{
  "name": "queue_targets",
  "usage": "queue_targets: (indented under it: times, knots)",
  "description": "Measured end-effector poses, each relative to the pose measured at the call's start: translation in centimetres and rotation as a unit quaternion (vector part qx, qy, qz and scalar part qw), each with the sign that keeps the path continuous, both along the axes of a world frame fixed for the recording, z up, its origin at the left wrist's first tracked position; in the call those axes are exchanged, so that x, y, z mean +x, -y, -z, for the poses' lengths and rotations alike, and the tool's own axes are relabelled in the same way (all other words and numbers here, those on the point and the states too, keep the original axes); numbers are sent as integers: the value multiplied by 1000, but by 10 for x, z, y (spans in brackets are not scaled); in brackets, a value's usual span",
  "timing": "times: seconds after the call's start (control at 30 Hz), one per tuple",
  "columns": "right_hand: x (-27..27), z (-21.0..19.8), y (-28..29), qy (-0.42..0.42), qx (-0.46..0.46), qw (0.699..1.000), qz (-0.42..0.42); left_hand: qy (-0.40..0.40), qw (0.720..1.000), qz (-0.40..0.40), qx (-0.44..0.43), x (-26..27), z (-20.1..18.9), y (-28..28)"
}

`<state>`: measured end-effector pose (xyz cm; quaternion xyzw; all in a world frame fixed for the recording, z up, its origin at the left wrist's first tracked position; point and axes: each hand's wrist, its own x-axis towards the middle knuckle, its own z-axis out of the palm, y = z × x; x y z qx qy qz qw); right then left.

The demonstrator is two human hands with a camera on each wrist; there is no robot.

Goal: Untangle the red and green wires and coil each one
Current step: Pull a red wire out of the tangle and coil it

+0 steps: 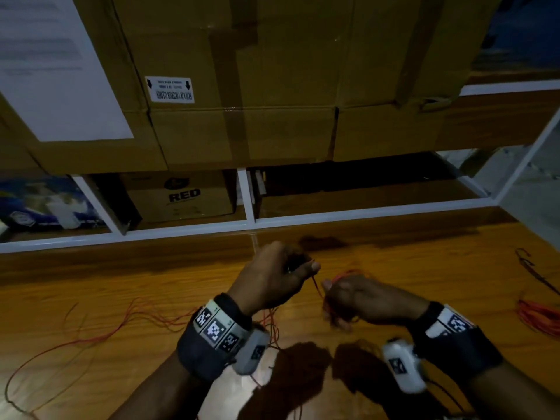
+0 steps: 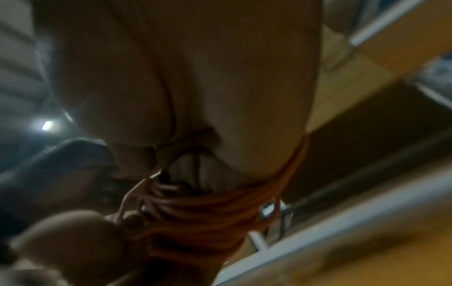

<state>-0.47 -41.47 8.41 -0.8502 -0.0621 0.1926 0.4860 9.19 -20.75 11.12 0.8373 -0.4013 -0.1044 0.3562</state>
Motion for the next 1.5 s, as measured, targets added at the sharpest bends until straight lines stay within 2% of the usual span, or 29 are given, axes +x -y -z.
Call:
queue_targets:
  times: [0.07, 0.13, 0.17, 0.27, 0.4, 0.5, 0.6, 0.67, 0.7, 0.77, 0.83, 0.87, 0.93, 0.97, 1.03, 1.07, 1.1, 1.17, 1.23, 1.37, 1.43, 1.5]
  knots:
    - [-7, -4, -19, -80, 108, 991, -26, 64, 998, 13, 26, 3, -13, 6]
    - [-10, -8, -31, -117, 181, 975, -53, 71, 995, 52, 37, 7, -24, 12]
    - [-11, -9, -34, -120, 217, 966, -74, 43, 996, 74, 30, 11, -27, 15]
    - [-12, -20, -35, -101, 336, 931, -103, -107, 987, 108, -55, 24, -26, 21]
    - [-13, -41, -29, -47, 465, 879, -97, -171, 977, 44, -120, 29, -18, 35]
    - [-16, -52, -27, -16, 516, 853, -81, -263, 950, 75, -151, 31, -10, 40]
    - [-18, -62, -24, 15, 557, 829, -45, -343, 911, 130, -187, 21, 1, 41]
    - [-16, -70, -22, 30, 627, 779, -3, -380, 889, 147, -208, 4, 8, 41]
    - [-14, -75, -20, 48, 652, 755, 44, -380, 891, 143, -205, -4, 14, 42]
    - [-6, -83, -14, 122, 642, 734, 186, -381, 895, 145, -179, -19, 27, 45]
    - [5, -84, -5, 220, 555, 746, 295, -377, 901, 139, -161, -32, 43, 44]
    - [11, -81, 2, 273, 475, 769, 329, -366, 909, 128, -153, -36, 49, 43]
    - [21, -64, 16, 373, 244, 816, 368, -299, 939, 101, -138, -42, 57, 37]
    - [23, -54, 21, 411, 111, 829, 364, -253, 955, 84, -130, -44, 59, 34]
    - [23, -35, 26, 424, -119, 853, 280, -170, 977, 23, -123, -39, 59, 26]
    - [22, -27, 25, 387, -187, 871, 238, -138, 982, -18, -128, -33, 58, 22]
    - [19, -20, 20, 335, -210, 895, 207, -102, 985, -54, -131, -27, 56, 18]
    - [15, -9, 8, 232, -231, 932, 155, -24, 992, -79, -95, -19, 48, 12]
    - [12, -2, -2, 186, -215, 952, 114, 30, 997, -48, -48, -14, 38, 8]
    - [6, -2, -9, 86, 2, 995, 59, 60, 996, 14, -63, 1, 23, -2]
    - [4, -5, -11, -2, 141, 989, 41, 57, 991, 58, -104, 9, 12, -3]
    - [0, -10, -13, -68, 276, 959, 9, 15, 977, 107, -182, 15, 0, 1]
